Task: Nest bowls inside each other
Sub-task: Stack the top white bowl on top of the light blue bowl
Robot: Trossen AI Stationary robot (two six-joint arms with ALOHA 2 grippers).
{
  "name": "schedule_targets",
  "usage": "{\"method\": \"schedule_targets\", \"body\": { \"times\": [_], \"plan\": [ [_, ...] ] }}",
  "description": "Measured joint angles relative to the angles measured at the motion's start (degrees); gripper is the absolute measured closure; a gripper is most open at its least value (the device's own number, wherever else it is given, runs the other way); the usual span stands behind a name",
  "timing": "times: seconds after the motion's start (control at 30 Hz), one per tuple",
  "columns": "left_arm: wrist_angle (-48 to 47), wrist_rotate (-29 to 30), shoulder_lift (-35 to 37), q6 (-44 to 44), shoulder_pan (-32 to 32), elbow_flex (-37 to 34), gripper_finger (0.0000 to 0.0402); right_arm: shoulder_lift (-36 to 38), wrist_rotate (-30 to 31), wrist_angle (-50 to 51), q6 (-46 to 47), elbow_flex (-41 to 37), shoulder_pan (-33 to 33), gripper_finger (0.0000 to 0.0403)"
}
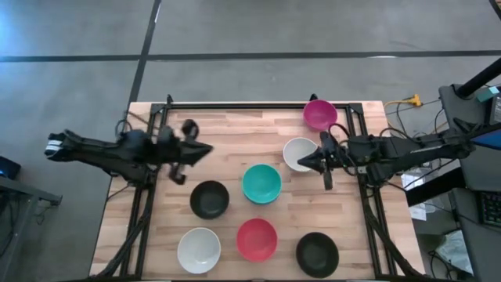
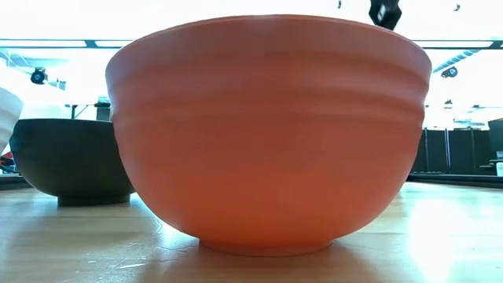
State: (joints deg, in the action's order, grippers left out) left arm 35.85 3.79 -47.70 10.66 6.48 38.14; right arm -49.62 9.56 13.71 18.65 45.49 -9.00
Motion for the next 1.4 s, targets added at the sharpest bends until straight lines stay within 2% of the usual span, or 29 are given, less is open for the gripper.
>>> {"method": "schedule_targets", "body": {
  "times": [0.13, 0.23, 0.33, 0.57, 0.7, 1.0, 1.4],
  "plan": [
    [6.3, 0.0, 7.4, -0.4, 0.0, -6.8, 0.0402, 0.4, 0.0, 10.2, 11.8, 0.7, 4.3, 0.0394],
    [6.9, 0.0, 11.4, -0.5, 0.0, -9.5, 0.0402, 0.3, -0.2, 17.9, 18.4, 1.9, 6.9, 0.0394],
    [6.8, 0.0, 14.0, -0.5, 0.0, -11.4, 0.0402, -0.1, -1.0, 21.0, 17.3, 2.8, 7.7, 0.0394],
    [6.9, 0.0, 15.1, -0.5, 0.0, -14.8, 0.0402, -1.1, -2.5, 27.3, 14.9, 6.5, 7.7, 0.039],
    [6.8, 0.0, 13.7, -0.5, 0.0, -16.1, 0.0402, -2.8, -4.4, 29.9, 13.4, 8.0, 7.7, 0.036],
    [6.7, 0.0, 7.6, -0.5, 0.0, -19.8, 0.0402, -10.1, -3.6, 30.0, 11.3, 9.6, 7.7, 0.0282],
    [6.7, 0.0, -8.2, -0.5, 0.0, -23.5, 0.0402, -17.4, -3.5, 30.1, 11.2, 14.1, 7.7, 0.0262]
  ]
}}
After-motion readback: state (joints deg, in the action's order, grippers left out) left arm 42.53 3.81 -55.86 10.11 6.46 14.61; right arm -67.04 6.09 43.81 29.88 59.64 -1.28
